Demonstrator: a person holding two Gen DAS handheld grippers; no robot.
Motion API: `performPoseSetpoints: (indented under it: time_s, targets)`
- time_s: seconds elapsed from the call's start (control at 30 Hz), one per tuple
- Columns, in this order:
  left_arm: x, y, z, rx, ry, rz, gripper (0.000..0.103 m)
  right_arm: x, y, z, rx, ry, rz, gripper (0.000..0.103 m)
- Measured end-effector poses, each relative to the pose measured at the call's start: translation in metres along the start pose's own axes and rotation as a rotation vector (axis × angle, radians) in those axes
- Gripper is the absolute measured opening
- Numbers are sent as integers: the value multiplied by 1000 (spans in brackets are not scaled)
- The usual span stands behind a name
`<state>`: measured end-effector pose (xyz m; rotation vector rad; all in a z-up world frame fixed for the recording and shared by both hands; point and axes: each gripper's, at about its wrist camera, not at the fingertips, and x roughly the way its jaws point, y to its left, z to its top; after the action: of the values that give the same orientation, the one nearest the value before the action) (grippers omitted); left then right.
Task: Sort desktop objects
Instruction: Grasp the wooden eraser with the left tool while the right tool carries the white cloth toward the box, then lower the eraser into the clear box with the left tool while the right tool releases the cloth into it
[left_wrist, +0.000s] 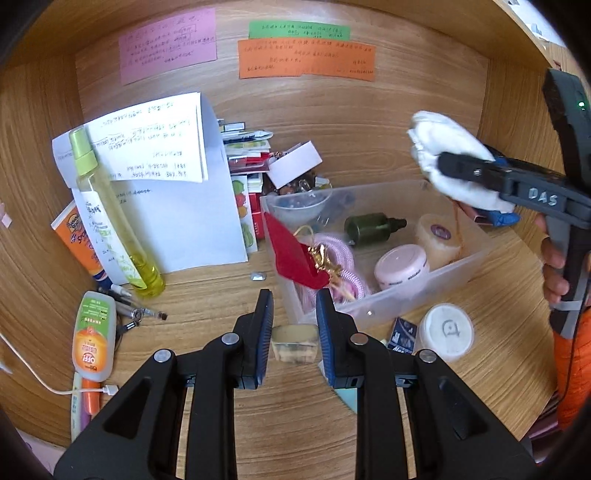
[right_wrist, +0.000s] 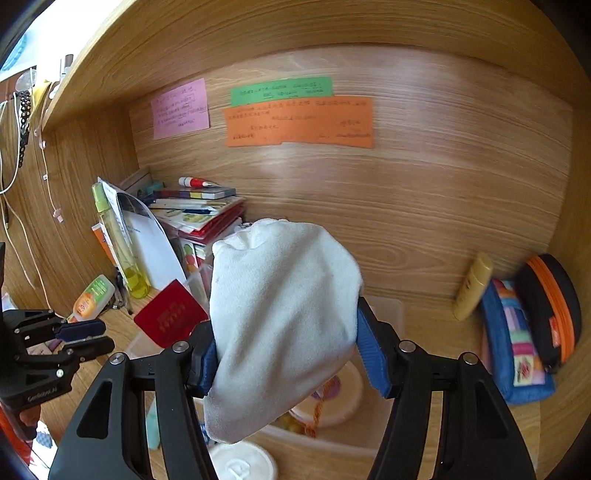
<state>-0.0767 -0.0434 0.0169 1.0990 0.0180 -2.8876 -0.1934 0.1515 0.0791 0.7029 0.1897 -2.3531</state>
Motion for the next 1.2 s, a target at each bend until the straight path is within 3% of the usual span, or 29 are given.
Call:
performPoseSetpoints:
  time_s: [0.37,0.6,0.87,1.03,1.2]
  targets:
    - [9,-15,34,5,-51,-56,23,49,-1,-7,32,79,1,59]
    - [51,-22,55,-11,2,-91,23,72,-13,-23,64,149,-54,59]
    - [93,-34,60,-10,64,-115,23,73,-11,-29,45,142,-68,62]
    - [106,-28,54,-21,105,-120,23,74,-4,-30,7,139,-92,65]
    - [101,-22,53,-39,90,-143,23,79,2,-33,-24,151,-103,71]
